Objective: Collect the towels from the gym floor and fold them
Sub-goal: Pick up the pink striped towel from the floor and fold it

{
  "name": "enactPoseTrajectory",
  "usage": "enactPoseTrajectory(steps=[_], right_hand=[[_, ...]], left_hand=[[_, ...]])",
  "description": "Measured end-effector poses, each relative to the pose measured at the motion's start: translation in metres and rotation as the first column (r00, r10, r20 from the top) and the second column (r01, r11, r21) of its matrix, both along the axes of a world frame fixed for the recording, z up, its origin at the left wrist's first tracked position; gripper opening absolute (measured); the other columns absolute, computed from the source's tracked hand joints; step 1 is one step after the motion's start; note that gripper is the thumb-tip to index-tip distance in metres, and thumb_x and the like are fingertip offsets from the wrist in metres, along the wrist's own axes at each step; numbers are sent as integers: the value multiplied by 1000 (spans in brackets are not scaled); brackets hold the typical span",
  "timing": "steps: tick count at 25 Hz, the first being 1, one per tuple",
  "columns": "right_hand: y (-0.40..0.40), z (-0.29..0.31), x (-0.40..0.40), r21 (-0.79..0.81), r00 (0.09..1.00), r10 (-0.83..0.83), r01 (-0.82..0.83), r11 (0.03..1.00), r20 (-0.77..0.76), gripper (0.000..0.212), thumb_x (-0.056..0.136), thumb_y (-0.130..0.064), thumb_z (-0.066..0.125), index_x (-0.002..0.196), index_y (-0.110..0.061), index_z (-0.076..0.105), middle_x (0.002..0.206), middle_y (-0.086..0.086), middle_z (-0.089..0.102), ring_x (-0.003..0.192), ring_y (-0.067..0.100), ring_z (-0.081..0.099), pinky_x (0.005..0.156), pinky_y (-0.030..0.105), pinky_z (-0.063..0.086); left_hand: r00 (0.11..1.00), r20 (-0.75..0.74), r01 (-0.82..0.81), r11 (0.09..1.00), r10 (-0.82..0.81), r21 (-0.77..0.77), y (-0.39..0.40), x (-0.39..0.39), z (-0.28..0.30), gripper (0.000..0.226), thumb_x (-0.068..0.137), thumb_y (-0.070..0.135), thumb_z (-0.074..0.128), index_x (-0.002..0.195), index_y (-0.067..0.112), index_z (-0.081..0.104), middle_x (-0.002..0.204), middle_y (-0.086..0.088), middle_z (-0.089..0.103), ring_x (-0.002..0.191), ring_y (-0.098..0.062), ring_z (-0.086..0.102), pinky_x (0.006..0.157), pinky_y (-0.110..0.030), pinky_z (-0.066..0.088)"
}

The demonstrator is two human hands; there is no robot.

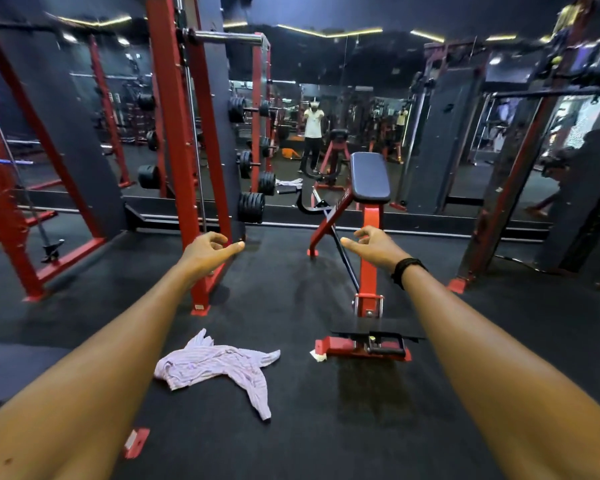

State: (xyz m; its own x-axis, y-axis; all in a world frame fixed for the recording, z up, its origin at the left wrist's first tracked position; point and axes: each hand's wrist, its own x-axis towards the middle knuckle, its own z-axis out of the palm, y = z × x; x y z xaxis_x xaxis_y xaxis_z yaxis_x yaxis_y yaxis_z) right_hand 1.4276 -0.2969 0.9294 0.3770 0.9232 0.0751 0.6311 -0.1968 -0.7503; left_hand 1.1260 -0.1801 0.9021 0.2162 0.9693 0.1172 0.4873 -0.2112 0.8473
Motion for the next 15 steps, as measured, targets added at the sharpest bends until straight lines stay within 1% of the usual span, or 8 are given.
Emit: enactPoseTrajectory(steps=[1, 3, 6, 7, 9, 11, 12, 15], right_hand=[[24, -5, 3, -3, 1000, -2, 2, 1000, 2, 60, 85, -45, 65, 128, -6, 51, 131, 13, 54, 119, 26, 54, 103, 41, 44], [82, -16, 10, -15, 1000, 2, -2, 1000, 12, 58, 85, -45, 66, 127, -8, 51, 131, 12, 54, 119, 26, 53, 103, 41, 43], [171, -26, 13, -51, 999, -11, 13, 999, 30, 60, 85, -46, 65, 129, -7, 51, 133, 12, 54, 123, 26, 52, 104, 39, 42], [201, -26, 15, -57, 999, -24, 26, 998, 26, 59, 85, -45, 65, 129, -7, 51, 133, 12, 54, 123, 26, 51, 104, 38, 41], [252, -29, 17, -48, 999, -47, 47, 998, 13, 55, 86, -42, 65, 127, -8, 52, 132, 12, 56, 122, 25, 53, 103, 36, 42], [307, -39, 23, -53, 999, -45, 46, 998, 23, 51, 87, -41, 65, 123, -8, 54, 128, 11, 58, 118, 24, 55, 101, 35, 43], [332, -47, 27, -69, 999, -42, 44, 997, 30, 50, 86, -42, 65, 123, -9, 55, 128, 11, 59, 117, 23, 56, 100, 35, 44], [407, -80, 40, -142, 999, -28, 32, 989, 25, 54, 86, -44, 65, 126, -10, 54, 129, 11, 58, 120, 23, 55, 101, 34, 44]], left_hand=[[1000, 3, 3, 1000, -3, -4, 22, 2, -7, 57, 79, 51, 69, 121, 13, 58, 114, -7, 62, 100, -22, 62, 61, -21, 45], [1000, 6, 9, 1000, -9, -16, 80, 3, -23, 56, 79, 49, 70, 120, 13, 58, 113, -7, 62, 98, -22, 62, 61, -21, 44], [1000, -26, 7, 998, -8, -63, 170, 2, -34, 51, 78, 47, 71, 114, 13, 59, 112, -8, 65, 95, -22, 63, 74, -26, 47], [1000, -29, 2, 997, -5, -78, 203, 2, -33, 52, 78, 47, 72, 115, 12, 59, 112, -9, 65, 94, -21, 63, 77, -28, 47], [999, -33, -14, 996, 12, -84, 257, 5, -30, 55, 79, 46, 71, 119, 10, 58, 112, -9, 64, 93, -20, 62, 76, -28, 46], [999, -38, -3, 994, -1, -105, 312, 14, -34, 52, 80, 46, 70, 116, 12, 58, 108, -6, 63, 93, -19, 60, 74, -26, 45], [999, -47, 2, 993, -8, -121, 335, 20, -40, 50, 79, 46, 71, 114, 13, 59, 106, -4, 63, 94, -19, 60, 76, -27, 46], [995, -91, 17, 987, -32, -159, 400, 44, -69, 48, 76, 48, 74, 110, 16, 62, 104, -3, 66, 98, -22, 62, 89, -35, 49]])
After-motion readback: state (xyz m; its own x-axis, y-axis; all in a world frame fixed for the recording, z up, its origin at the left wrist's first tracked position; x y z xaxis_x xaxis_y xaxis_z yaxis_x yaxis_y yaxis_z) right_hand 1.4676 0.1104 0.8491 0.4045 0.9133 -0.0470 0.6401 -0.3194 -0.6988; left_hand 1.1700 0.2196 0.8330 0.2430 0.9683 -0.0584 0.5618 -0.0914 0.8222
